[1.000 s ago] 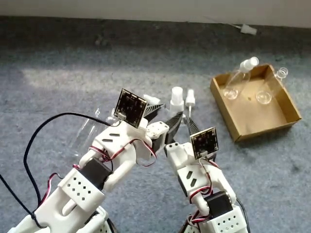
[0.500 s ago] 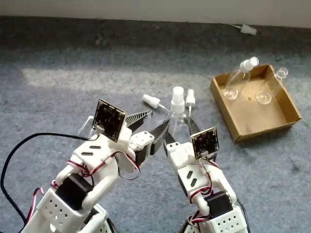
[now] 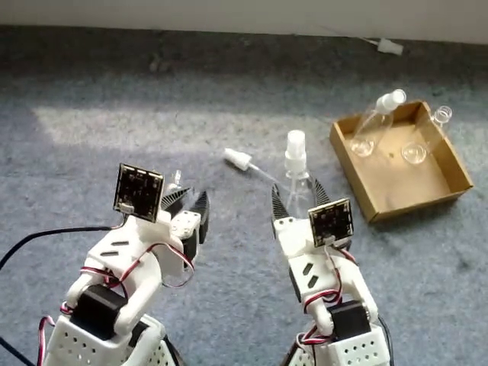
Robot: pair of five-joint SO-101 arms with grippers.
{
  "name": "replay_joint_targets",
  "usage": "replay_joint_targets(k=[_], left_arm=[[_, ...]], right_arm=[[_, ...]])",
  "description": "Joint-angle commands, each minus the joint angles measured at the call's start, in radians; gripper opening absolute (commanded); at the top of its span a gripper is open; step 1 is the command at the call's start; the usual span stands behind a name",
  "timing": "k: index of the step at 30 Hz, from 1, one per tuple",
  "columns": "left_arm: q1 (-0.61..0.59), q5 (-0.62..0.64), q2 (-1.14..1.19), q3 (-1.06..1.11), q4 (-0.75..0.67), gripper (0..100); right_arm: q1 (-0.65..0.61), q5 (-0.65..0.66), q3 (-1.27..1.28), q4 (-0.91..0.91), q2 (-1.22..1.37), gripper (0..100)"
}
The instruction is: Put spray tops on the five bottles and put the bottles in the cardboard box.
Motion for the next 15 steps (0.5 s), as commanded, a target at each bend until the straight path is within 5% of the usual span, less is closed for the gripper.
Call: replay_joint_targets(k=[1, 6, 15], left_arm=[[-0.012, -0.017, -0.165, 0.136, -0.075, 2], [-0.012, -0.015, -0.364, 0.329, -0.14, 0], [-0.012, -0.015, -0.315, 0.438, -0.19, 0]], right_arm=[[0.09, 0.015, -0.14, -0.01, -0.012, 14.5], [0.232, 0.038, -0.257, -0.008, -0.002, 14.5], [0.367, 0.083, -0.453, -0.008, 0.254, 14.5]])
